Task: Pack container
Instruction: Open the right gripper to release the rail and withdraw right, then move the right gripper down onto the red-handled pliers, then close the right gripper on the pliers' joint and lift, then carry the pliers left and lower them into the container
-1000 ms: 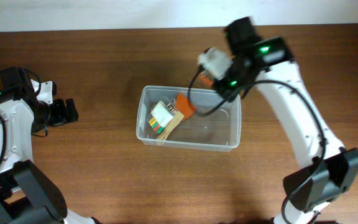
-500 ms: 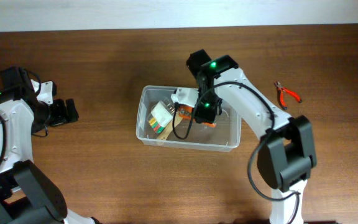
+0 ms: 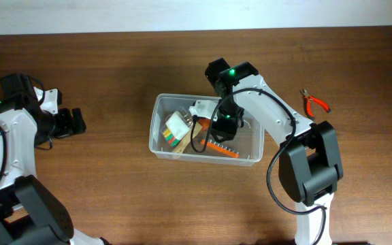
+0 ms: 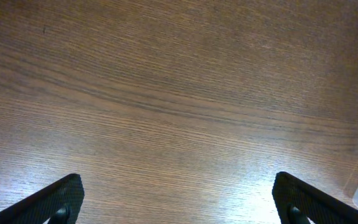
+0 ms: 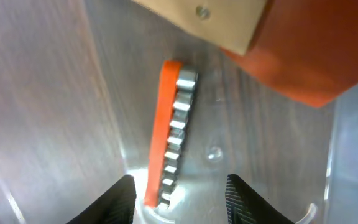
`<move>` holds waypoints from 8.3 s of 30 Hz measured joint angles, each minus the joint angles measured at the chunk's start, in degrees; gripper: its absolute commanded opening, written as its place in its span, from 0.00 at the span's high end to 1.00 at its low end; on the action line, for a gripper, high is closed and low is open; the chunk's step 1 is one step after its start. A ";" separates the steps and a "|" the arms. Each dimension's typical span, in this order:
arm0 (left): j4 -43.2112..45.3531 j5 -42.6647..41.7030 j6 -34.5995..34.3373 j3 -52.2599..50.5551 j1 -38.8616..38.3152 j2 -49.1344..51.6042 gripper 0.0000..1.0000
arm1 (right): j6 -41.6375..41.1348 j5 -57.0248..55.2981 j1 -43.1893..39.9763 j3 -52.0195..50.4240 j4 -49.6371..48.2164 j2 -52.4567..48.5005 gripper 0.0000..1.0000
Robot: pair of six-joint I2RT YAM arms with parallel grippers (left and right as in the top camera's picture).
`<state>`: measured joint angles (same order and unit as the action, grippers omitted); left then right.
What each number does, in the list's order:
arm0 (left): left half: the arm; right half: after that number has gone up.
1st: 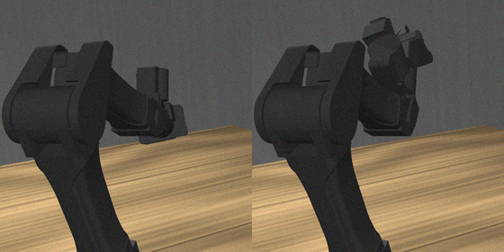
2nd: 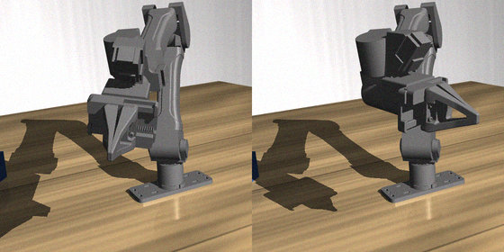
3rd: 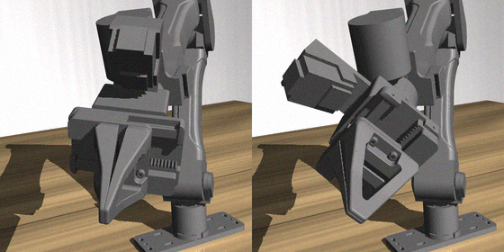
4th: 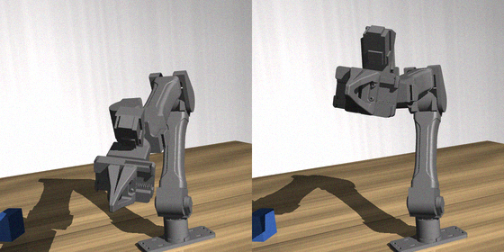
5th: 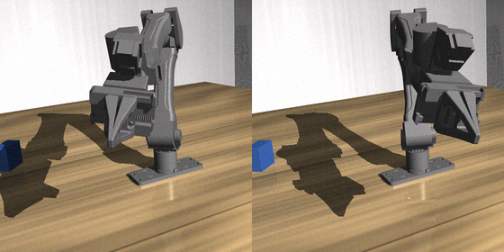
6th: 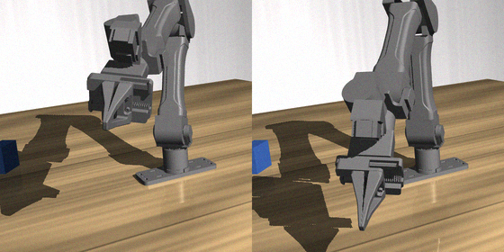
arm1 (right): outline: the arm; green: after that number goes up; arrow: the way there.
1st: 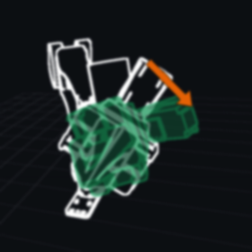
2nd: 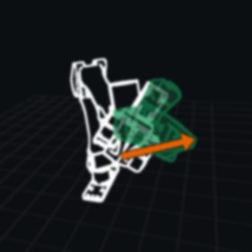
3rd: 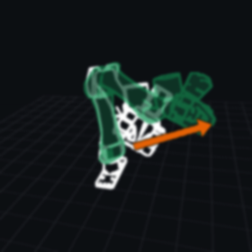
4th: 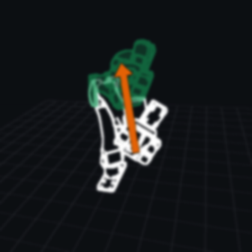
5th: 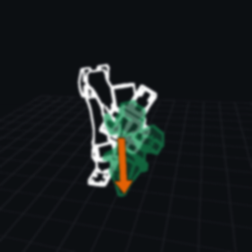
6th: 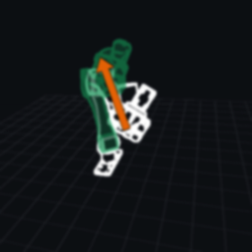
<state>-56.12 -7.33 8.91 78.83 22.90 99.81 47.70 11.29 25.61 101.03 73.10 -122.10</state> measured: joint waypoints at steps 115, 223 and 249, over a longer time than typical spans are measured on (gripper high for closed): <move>-0.02 0.00 0.00 0.00 0.00 0.00 0.01 | -19.71 -3.74 -37.86 16.17 -2.89 -16.96 0.01; -0.26 0.02 0.00 0.00 0.00 0.00 0.01 | -35.56 -8.63 -27.52 14.49 3.63 5.33 0.96; -0.04 0.04 0.00 0.00 0.00 0.00 0.01 | -11.21 -3.43 3.19 -13.29 -10.69 7.63 0.76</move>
<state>-56.16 -7.29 8.91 78.83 22.90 99.81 36.49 7.86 28.80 87.74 62.41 -114.48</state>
